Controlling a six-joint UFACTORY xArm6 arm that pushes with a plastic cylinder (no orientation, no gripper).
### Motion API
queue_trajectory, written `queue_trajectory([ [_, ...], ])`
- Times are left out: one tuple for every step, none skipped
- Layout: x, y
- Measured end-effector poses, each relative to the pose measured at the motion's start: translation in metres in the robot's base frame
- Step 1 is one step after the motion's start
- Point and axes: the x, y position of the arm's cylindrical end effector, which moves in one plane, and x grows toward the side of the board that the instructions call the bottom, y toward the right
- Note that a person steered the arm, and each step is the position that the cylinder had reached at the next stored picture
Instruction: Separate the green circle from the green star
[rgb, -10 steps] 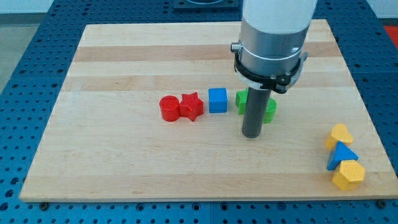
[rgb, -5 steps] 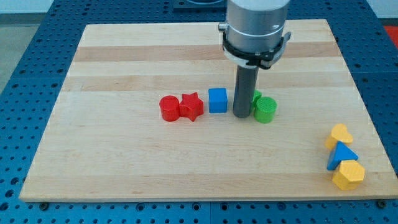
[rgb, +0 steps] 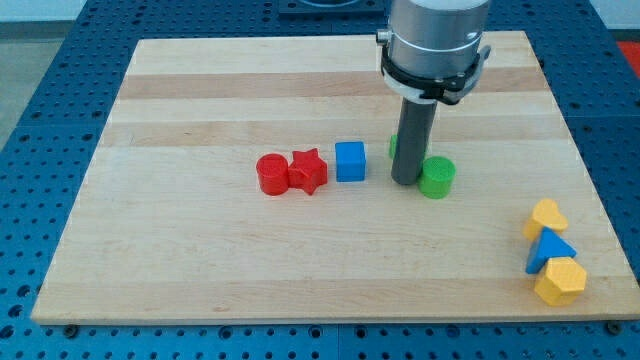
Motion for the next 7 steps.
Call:
queue_trajectory([
  [0.003, 0.032],
  [0.010, 0.035],
  [0.024, 0.035],
  [0.029, 0.040],
  [0.028, 0.081],
  [0.014, 0.095],
  [0.010, 0.090],
])
